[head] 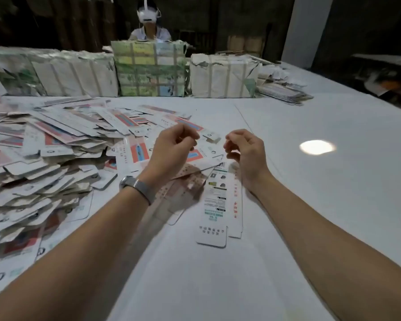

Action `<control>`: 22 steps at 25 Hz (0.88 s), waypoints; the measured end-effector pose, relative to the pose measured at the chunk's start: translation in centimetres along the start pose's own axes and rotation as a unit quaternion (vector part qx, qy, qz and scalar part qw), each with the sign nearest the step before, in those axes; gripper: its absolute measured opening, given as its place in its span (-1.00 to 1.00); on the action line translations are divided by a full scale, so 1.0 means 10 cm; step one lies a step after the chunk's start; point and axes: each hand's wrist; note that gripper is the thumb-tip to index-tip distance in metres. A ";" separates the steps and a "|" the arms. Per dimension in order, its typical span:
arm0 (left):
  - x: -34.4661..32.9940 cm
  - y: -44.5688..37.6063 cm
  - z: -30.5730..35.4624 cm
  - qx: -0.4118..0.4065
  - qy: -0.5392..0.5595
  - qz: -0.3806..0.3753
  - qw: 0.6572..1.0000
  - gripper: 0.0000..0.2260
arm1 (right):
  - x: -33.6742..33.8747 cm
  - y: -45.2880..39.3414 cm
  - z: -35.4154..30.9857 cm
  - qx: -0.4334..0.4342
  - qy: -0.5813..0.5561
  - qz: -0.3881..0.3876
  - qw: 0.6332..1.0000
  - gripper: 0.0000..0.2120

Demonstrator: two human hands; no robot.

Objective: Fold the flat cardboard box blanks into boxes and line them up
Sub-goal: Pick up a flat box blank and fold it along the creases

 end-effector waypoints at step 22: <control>0.07 0.00 -0.06 -0.158 -0.585 -0.041 0.795 -0.76 | 0.03 0.01 0.13 -0.007 0.031 0.025 0.999 -0.77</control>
Point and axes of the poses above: each hand's wrist, its own y-axis away from the middle knuckle, its own x-axis out of the back of the hand, z = x × y, and after that the axes turned 10 degrees about x, right-handed
